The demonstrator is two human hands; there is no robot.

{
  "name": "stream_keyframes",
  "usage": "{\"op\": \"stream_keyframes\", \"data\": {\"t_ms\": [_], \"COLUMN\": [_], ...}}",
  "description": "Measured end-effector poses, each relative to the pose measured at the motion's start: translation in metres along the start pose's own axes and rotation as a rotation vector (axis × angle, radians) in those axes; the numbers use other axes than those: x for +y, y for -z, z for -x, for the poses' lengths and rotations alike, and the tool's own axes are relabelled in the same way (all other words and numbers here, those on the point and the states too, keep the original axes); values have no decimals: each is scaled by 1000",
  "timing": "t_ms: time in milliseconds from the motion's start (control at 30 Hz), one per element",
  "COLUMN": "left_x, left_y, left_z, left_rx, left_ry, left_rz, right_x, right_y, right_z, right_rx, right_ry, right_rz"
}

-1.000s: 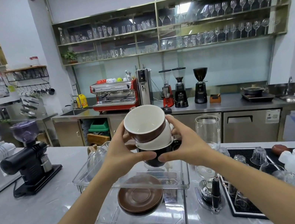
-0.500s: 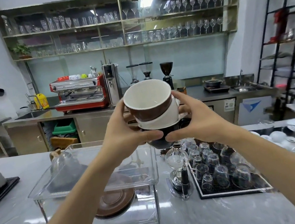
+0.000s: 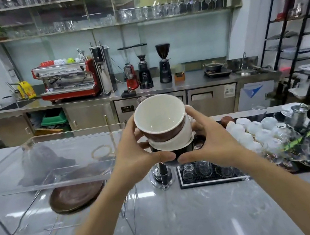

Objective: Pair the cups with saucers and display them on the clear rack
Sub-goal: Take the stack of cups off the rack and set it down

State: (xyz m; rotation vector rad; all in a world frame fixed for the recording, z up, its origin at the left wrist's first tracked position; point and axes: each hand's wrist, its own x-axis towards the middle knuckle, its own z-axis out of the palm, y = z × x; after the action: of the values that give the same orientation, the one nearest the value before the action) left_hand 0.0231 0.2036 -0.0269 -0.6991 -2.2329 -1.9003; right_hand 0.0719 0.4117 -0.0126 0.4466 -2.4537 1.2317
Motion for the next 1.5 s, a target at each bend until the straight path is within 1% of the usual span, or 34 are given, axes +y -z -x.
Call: {"op": "stream_keyframes", "data": {"t_ms": [133, 300, 1000, 1200, 1333, 1500], "left_x": [-26, -51, -152, -173, -182, -190], "left_y": [-17, -30, -54, -54, -54, -55], "left_z": [16, 30, 75, 78, 77, 77], "left_rx": [11, 36, 120, 131, 132, 147], "left_ry": [65, 103, 316, 323, 297, 308], "left_rz": [15, 2, 28, -1, -14, -23], "right_x": [27, 58, 141, 161, 170, 174], "right_y": [-12, -25, -99, -119, -128, -132], "right_z": [19, 32, 66, 70, 70, 69], "right_rx": [0, -47, -154, -162, -161, -159], "right_ry": [-32, -75, -251, -328, -347, -345], "right_rz": [-15, -85, -171, -183, -186, -197]}}
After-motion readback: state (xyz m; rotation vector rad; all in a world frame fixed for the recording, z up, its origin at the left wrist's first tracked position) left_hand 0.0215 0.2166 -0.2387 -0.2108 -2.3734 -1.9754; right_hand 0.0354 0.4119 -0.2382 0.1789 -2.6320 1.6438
